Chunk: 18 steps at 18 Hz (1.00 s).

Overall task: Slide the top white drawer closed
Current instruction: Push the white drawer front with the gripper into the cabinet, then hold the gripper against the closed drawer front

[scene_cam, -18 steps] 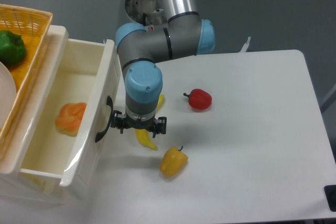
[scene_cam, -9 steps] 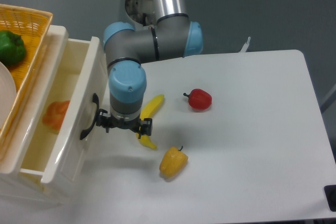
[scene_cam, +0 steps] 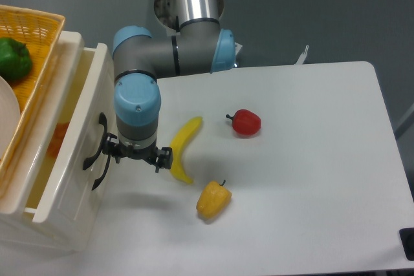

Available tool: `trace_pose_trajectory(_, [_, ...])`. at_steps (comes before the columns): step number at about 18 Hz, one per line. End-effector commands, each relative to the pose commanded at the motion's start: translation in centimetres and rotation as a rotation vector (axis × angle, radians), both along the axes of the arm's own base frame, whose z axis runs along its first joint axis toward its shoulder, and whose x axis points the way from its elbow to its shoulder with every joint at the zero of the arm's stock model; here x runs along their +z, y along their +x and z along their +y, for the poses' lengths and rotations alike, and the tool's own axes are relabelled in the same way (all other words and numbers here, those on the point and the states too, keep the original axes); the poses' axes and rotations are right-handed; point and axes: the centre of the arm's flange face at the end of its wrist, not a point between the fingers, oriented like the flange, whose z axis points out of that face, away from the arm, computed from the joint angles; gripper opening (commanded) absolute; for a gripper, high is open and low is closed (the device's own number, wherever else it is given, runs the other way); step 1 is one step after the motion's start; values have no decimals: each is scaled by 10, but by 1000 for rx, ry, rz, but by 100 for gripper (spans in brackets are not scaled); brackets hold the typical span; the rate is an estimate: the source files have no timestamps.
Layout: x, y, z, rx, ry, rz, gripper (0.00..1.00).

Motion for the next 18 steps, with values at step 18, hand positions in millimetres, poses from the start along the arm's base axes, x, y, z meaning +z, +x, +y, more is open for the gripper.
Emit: trace_pose_trajectory(18, [-3,10,3,-20,-5,-5,100])
